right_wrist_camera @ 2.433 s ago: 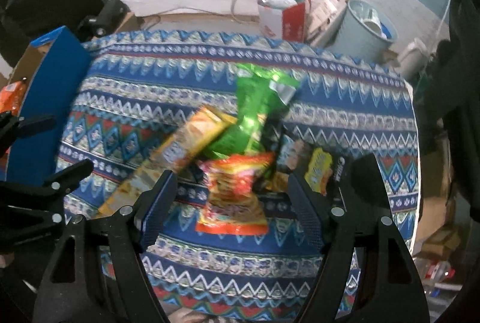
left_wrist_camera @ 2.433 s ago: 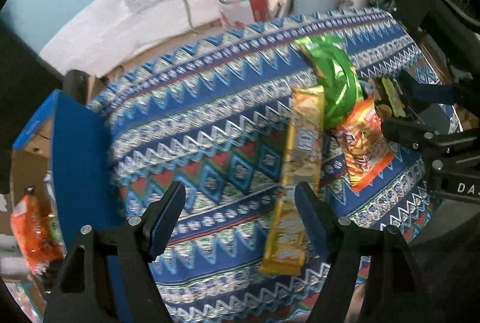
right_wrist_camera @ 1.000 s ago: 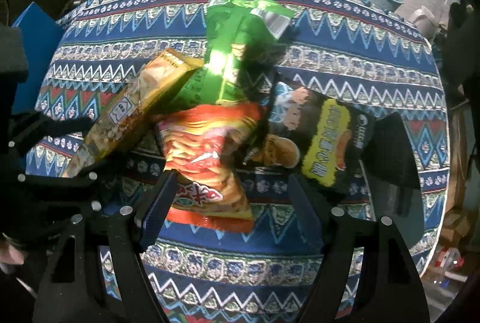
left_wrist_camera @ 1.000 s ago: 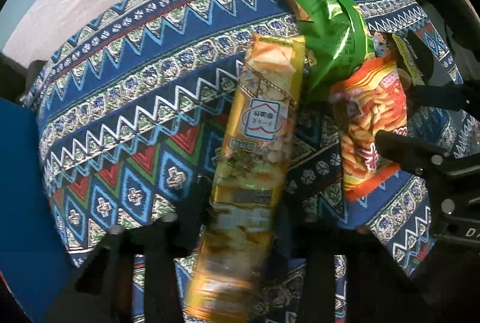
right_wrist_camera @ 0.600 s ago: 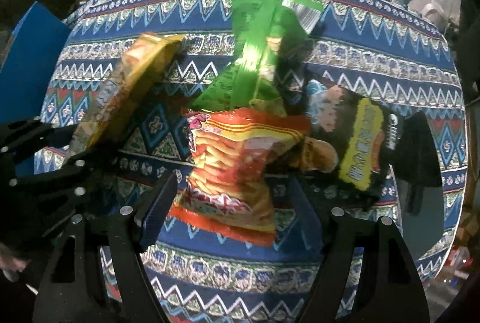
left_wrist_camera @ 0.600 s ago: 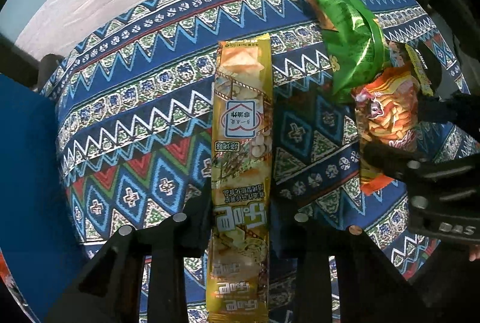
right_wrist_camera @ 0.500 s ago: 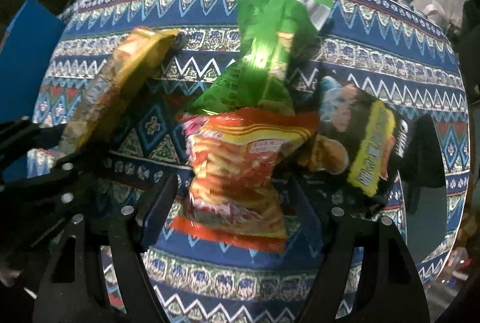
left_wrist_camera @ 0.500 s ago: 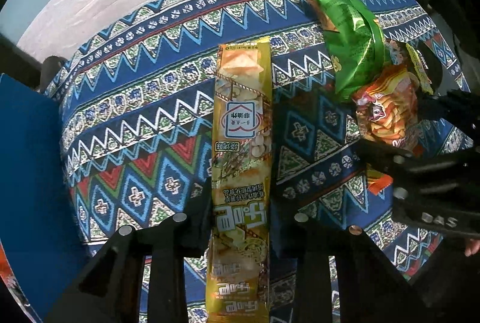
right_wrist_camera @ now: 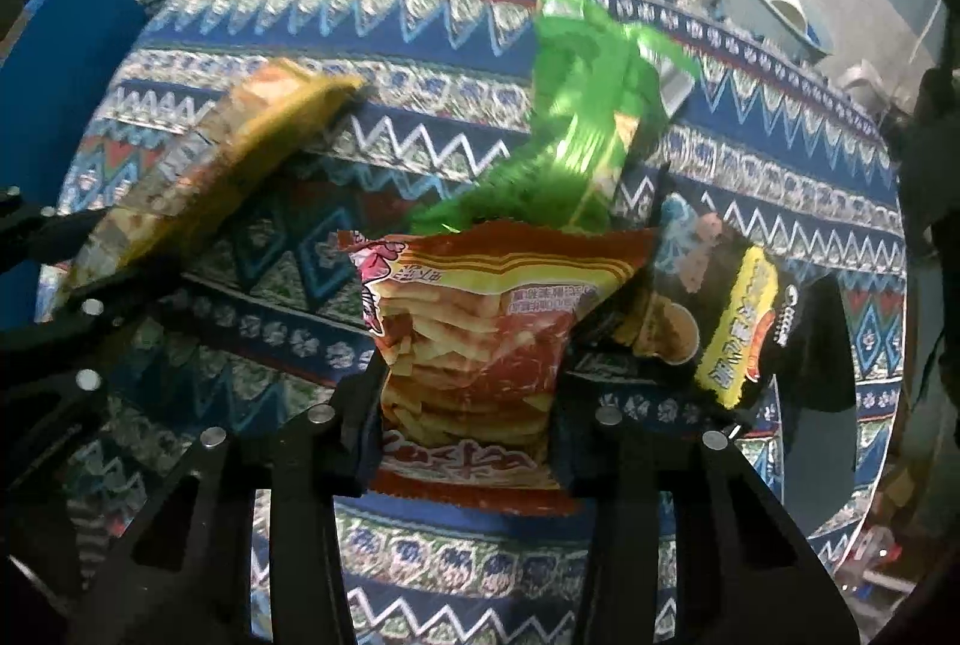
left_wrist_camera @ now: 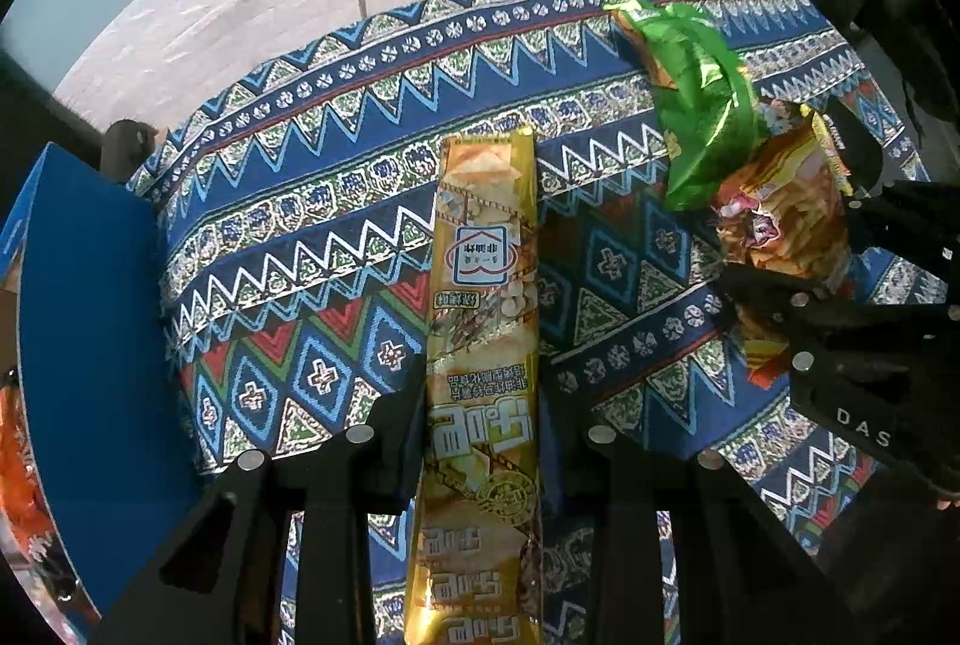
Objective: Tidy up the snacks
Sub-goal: 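Grasp the yellow biscuit stick with the left tool while the right tool grasps the red-orange chip bag, then carry the biscuit stick and red-orange chip bag over the cardboard box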
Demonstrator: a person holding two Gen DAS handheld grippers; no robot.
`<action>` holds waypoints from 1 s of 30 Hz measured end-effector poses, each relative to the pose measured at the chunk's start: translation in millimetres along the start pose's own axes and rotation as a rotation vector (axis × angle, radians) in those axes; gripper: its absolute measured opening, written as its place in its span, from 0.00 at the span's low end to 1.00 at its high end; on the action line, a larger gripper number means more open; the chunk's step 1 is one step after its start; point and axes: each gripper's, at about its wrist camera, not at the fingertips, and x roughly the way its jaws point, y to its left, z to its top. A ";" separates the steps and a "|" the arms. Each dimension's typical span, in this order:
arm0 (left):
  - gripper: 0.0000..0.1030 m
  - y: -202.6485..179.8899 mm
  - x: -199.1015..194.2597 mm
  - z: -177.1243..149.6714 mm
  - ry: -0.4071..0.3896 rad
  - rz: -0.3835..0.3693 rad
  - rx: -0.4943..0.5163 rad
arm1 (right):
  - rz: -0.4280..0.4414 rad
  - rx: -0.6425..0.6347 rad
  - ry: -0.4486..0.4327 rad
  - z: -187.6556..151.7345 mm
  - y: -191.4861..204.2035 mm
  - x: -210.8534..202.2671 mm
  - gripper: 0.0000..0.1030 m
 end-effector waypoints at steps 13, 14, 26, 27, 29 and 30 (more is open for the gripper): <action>0.31 20.2 -49.5 -8.3 -0.088 0.017 -0.054 | 0.005 -0.045 -0.110 12.1 7.2 -49.3 0.40; 0.31 23.6 -52.5 -7.6 -0.097 0.017 -0.062 | 0.009 -0.047 -0.118 14.3 8.5 -52.5 0.40; 0.31 56.0 -96.6 -7.2 -0.201 0.016 -0.140 | 0.063 -0.091 -0.203 26.9 31.7 -89.2 0.40; 0.31 57.1 -98.5 -7.0 -0.206 0.017 -0.145 | 0.070 -0.096 -0.210 28.1 34.5 -93.0 0.40; 0.31 64.2 -106.2 -7.9 -0.224 0.030 -0.159 | 0.082 -0.101 -0.222 29.5 39.0 -98.7 0.40; 0.31 67.5 -109.7 -8.4 -0.232 0.036 -0.164 | 0.085 -0.103 -0.227 30.0 40.7 -100.8 0.40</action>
